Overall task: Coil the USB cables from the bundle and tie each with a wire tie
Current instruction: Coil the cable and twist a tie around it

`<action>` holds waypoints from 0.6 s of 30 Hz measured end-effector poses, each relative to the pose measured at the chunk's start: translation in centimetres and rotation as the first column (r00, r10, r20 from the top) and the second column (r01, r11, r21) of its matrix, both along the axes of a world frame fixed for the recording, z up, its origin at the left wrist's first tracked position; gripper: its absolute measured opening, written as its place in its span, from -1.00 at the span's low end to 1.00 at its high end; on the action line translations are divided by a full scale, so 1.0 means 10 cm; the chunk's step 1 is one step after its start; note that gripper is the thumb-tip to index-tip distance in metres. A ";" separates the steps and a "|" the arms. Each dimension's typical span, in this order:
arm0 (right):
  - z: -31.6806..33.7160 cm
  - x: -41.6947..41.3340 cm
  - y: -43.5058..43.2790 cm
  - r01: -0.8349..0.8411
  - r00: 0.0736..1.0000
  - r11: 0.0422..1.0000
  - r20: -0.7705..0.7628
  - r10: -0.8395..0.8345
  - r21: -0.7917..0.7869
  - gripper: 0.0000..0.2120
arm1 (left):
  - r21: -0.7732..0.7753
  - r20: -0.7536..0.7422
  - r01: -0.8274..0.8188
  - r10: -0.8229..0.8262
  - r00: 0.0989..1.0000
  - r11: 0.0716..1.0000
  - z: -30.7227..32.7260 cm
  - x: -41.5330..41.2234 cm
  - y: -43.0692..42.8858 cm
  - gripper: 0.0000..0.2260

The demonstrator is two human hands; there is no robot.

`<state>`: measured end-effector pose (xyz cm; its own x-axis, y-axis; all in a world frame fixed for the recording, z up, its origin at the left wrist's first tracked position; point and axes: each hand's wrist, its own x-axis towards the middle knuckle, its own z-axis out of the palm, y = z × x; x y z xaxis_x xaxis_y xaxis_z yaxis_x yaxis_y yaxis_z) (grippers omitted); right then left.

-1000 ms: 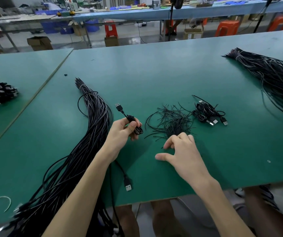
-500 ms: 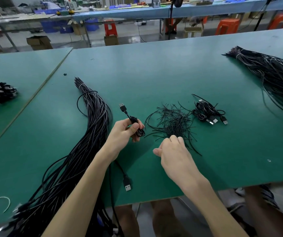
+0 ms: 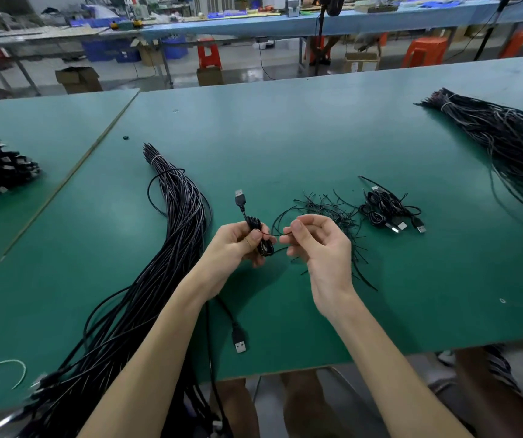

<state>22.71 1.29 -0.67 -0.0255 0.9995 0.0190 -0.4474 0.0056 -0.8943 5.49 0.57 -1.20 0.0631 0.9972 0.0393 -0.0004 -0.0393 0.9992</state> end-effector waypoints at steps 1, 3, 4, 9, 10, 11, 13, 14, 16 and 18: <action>-0.04 0.00 -0.01 0.006 1.000 1.000 -0.029 -0.006 0.002 -0.88 | -0.005 -0.007 0.004 -0.004 1.000 1.000 0.00 0.00 0.00 -0.85; -0.10 -0.02 -0.03 0.007 1.000 0.999 -0.024 -0.006 0.032 -0.88 | -0.021 -0.033 0.014 -0.015 0.999 1.000 -0.02 0.00 0.00 -0.88; -0.11 -0.03 -0.03 0.004 1.000 0.998 0.006 -0.005 0.058 -0.88 | -0.033 -0.045 0.023 -0.024 0.999 0.999 -0.02 0.00 0.00 -0.88; -0.13 -0.06 -0.03 0.028 0.991 0.989 0.124 -0.046 0.143 -0.84 | -0.042 -0.137 0.057 -0.062 0.989 0.998 0.00 0.05 -0.03 -0.90; -0.14 -0.07 -0.03 0.035 0.990 0.989 0.134 -0.055 0.146 -0.84 | -0.037 -0.162 0.066 -0.071 0.984 0.997 0.01 0.06 -0.03 -0.90; -0.15 -0.06 -0.03 0.039 0.987 0.988 0.147 -0.061 0.149 -0.84 | -0.035 -0.183 0.076 -0.081 0.980 0.997 0.00 0.07 -0.03 -0.88; -0.16 -0.06 -0.04 0.051 0.980 0.987 0.182 -0.079 0.155 -0.85 | -0.033 -0.215 0.087 -0.092 0.972 0.996 -0.01 0.09 -0.03 -0.84; -0.16 -0.06 -0.04 0.061 0.976 0.986 0.199 -0.092 0.158 -0.86 | -0.033 -0.222 0.089 -0.095 0.971 0.995 -0.01 0.10 -0.04 -0.83; -0.16 -0.05 -0.05 0.083 0.967 0.982 0.226 -0.121 0.169 -0.88 | -0.041 -0.207 0.099 -0.106 0.973 0.994 -0.01 0.11 -0.05 -0.84; -0.15 -0.05 -0.07 0.099 0.958 0.977 0.248 -0.145 0.189 -0.89 | -0.050 -0.192 0.116 -0.124 0.974 0.992 -0.01 0.11 -0.05 -0.83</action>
<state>22.20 0.60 -2.18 0.0692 0.9772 0.2010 -0.1865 0.2106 -0.9596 6.59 0.12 -1.30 0.1848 0.9825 -0.0236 0.1916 -0.0125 0.9814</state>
